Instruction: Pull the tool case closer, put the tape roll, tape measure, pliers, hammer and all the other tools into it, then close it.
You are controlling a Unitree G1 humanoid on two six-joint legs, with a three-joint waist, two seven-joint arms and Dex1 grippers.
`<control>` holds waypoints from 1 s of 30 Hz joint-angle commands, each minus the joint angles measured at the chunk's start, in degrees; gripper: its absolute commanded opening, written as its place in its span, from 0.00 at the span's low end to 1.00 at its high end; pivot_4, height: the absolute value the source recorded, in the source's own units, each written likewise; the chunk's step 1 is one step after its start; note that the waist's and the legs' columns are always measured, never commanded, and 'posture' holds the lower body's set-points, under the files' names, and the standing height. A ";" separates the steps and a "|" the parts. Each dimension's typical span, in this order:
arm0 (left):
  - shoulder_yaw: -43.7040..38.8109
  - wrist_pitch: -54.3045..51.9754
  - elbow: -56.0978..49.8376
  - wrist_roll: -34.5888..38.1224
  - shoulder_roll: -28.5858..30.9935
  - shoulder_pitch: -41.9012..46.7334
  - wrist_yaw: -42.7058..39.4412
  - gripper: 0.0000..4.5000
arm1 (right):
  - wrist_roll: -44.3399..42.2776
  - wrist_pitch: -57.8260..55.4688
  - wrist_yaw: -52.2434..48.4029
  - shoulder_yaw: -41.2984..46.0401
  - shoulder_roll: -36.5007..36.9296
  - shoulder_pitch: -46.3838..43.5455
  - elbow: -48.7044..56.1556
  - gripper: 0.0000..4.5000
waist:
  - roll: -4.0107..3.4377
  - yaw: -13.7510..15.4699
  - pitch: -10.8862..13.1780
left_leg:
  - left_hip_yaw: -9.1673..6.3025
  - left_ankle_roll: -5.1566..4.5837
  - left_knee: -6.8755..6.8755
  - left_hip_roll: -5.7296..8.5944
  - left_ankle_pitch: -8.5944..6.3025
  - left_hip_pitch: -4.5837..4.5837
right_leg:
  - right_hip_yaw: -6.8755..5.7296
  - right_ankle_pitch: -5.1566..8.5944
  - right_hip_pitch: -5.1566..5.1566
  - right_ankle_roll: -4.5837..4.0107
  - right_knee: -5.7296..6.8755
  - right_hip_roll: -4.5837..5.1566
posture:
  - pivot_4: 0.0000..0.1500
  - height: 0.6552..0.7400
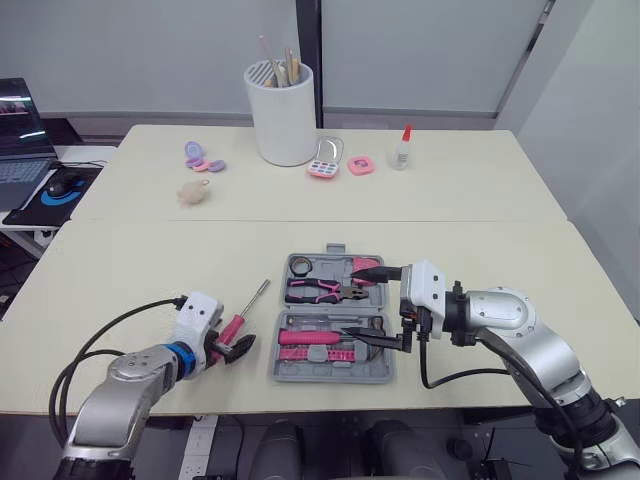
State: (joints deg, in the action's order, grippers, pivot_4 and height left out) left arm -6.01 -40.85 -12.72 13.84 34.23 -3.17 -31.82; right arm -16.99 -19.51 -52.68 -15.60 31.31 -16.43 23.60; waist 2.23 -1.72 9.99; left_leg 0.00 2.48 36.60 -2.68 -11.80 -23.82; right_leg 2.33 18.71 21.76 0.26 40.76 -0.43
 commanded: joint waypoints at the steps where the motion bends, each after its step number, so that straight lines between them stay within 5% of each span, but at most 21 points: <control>1: 0.32 1.83 0.96 -0.44 -0.86 1.22 0.57 0.99 | -0.44 0.04 0.39 1.35 0.60 0.27 2.55 1.00 | 0.00 0.03 0.00 | 0.01 0.00 0.00 0.00 0.00 0.00 | 0.00 0.00 0.00 0.00 0.00 0.00 | 1.00 1.00; 5: 1.11 3.82 3.68 -1.34 -1.36 2.03 0.75 0.86 | -0.43 0.02 0.49 1.19 0.78 0.29 2.68 1.00 | 0.00 0.04 0.00 | 0.00 0.00 0.00 0.01 0.00 0.00 | 0.00 0.00 0.00 0.00 0.00 0.00 | 1.00 1.00; 15: 1.03 4.11 3.31 -1.04 -1.65 1.70 0.78 0.16 | -0.44 0.18 -0.02 0.84 1.27 0.07 2.38 1.00 | 0.00 0.03 0.00 | 0.01 0.00 0.00 0.03 0.00 0.01 | 0.01 0.00 -0.01 0.01 0.00 0.02 | 1.00 1.00; 21: -0.31 3.62 1.09 1.47 -0.26 2.00 -2.26 0.16 | 0.31 0.50 0.58 0.58 1.10 -0.43 2.06 1.00 | 0.00 0.02 0.00 | 0.01 0.00 0.00 0.03 0.00 0.00 | 0.00 0.00 -0.01 0.01 -0.01 0.02 | 1.00 1.00; 30: -7.55 -2.04 -5.78 10.11 10.57 3.80 -12.05 0.16 | -3.92 -1.41 -2.03 2.81 1.96 -2.11 2.53 1.00 | 0.00 -0.01 0.03 | 0.03 0.00 -0.05 0.00 0.00 0.01 | 0.01 0.01 0.02 0.01 -0.01 0.01 | 1.00 1.00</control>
State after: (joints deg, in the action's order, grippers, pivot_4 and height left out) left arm -11.22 -41.72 -15.53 21.06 43.12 -0.44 -41.27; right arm -19.30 -20.83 -53.98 -14.49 33.20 -17.22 23.92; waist 2.22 -1.73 10.03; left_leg 0.02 2.48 36.54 -2.68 -11.81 -23.81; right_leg 2.34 18.71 21.78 0.27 40.74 -0.42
